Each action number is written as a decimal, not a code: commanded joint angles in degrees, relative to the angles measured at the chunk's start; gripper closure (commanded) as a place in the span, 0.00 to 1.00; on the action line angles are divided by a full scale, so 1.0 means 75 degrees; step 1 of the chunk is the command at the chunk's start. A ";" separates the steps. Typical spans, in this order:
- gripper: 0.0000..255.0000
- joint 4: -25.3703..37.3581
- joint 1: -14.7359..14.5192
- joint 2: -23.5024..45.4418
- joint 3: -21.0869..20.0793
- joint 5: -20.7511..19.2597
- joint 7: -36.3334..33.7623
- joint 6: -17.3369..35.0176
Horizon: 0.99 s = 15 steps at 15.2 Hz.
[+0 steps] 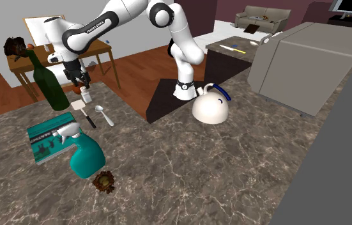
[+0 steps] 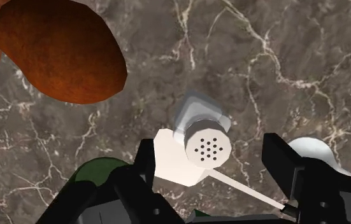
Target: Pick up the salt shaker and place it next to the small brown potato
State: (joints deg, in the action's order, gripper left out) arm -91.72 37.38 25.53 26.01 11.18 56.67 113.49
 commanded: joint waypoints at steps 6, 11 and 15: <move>0.00 0.0333 -0.0002 -0.0132 0.0039 -0.0077 -0.0053 -0.0451; 0.00 0.0678 0.0009 -0.0216 0.0066 -0.0130 -0.0093 -0.0869; 0.00 0.0679 0.0009 -0.0216 0.0066 -0.0130 -0.0093 -0.0869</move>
State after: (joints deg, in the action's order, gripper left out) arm -86.64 37.45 23.92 26.50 10.20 55.97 106.98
